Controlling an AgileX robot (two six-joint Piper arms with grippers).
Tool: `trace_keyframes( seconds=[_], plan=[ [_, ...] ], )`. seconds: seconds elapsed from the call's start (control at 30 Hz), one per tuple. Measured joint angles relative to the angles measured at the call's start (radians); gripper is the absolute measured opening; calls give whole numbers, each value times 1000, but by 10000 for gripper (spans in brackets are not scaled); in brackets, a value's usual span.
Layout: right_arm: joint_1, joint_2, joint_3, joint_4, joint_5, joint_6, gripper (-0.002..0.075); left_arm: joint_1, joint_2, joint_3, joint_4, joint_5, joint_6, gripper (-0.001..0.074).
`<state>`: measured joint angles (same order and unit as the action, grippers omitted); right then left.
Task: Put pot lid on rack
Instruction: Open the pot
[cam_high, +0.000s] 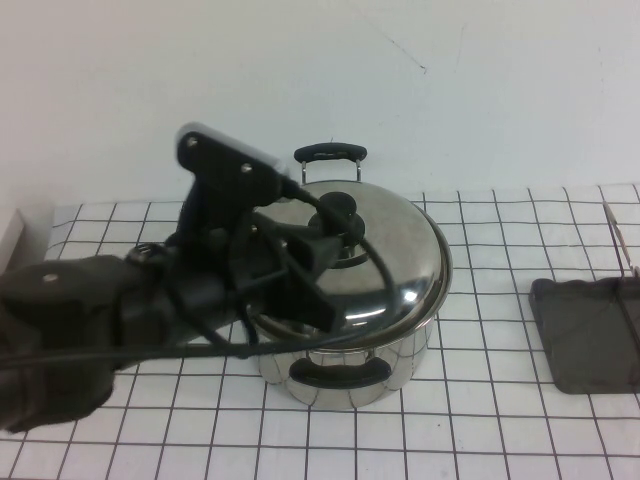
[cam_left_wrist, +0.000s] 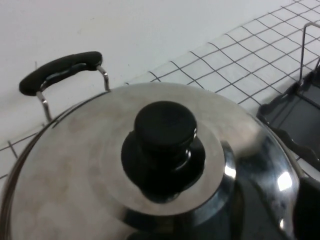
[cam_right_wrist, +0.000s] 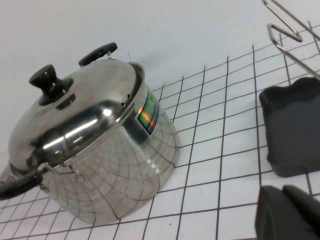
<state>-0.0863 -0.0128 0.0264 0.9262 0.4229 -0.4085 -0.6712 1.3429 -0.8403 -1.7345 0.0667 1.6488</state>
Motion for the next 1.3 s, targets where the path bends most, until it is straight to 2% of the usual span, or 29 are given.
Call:
trace_keyframes(
  seconds=[0.17, 0.23, 0.33, 0.4, 0.6, 0.8, 0.9, 1.1, 1.3],
  plan=[
    [0, 0, 0, 2, -3, -13, -3, -2, 94, -81, 0, 19, 25, 470],
    [0, 0, 0, 2, -4, -15, -3, -2, 118, -115, 0, 2, 32, 575],
    [0, 0, 0, 2, -11, -15, -3, -2, 150, -162, 0, -44, 47, 648],
    [0, 0, 0, 2, -15, -16, -3, -2, 172, -190, 0, -81, 53, 661],
    [0, 0, 0, 0, -19, -17, -3, -2, 260, -253, 0, -138, 54, 668],
    [0, 0, 0, 0, -19, -17, -3, -2, 330, -281, -1, -144, 57, 613],
    [0, 0, 0, 0, -19, -17, -3, -2, 342, -285, -5, -147, 55, 560],
    [0, 0, 0, 0, -20, -17, -3, -2, 345, -289, -14, -139, 48, 318],
    [0, 0, 0, 0, -22, -17, -3, -2, 340, -289, -18, -134, 46, 323]
  ],
)
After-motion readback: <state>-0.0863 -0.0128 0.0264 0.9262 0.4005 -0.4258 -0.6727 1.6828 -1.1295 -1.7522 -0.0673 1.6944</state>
